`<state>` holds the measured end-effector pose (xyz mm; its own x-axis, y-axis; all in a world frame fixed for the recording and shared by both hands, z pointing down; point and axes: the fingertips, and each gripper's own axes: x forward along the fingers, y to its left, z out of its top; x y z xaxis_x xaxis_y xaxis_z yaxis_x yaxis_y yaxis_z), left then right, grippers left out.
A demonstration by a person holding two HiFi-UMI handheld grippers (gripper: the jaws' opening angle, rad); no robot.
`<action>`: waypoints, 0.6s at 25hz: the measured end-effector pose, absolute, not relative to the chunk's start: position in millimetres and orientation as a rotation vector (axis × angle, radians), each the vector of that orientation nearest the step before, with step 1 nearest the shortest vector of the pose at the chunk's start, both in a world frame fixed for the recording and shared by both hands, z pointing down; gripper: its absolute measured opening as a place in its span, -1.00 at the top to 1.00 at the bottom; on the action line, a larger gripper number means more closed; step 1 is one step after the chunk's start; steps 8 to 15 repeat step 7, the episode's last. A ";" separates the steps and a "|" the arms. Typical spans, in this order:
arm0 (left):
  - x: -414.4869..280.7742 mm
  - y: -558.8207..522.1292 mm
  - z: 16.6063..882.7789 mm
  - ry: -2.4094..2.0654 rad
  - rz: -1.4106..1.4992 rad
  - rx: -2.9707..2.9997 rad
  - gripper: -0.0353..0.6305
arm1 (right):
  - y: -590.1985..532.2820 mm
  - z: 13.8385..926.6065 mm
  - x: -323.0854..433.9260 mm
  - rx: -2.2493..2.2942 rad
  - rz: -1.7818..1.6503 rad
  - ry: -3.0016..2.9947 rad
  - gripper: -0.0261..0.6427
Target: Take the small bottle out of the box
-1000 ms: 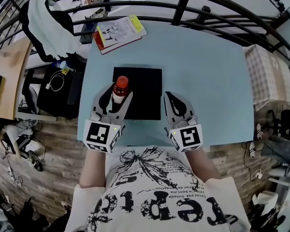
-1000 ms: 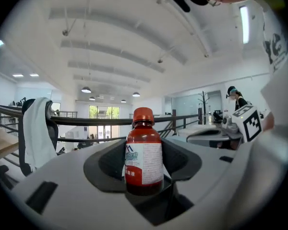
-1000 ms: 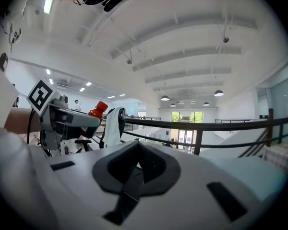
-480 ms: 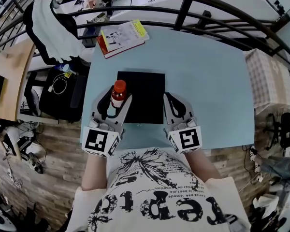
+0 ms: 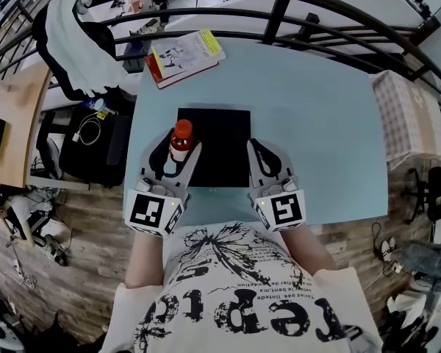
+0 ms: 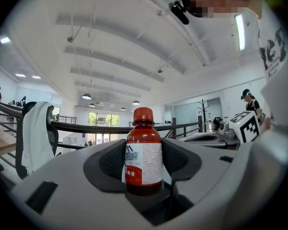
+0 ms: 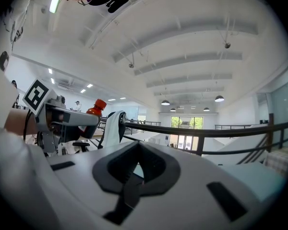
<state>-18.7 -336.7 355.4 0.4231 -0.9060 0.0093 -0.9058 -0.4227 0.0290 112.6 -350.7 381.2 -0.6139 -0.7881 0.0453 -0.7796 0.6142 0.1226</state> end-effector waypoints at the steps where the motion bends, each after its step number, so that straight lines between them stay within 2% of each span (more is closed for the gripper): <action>1: -18.9 -337.2 356.2 -1.673 -0.011 2.623 0.19 | -350.8 382.7 113.3 1.339 -0.131 -2.737 0.90; 15: -17.5 -339.2 361.8 -1.669 -0.007 2.614 0.19 | -352.7 386.2 119.0 1.359 -0.108 -2.722 0.90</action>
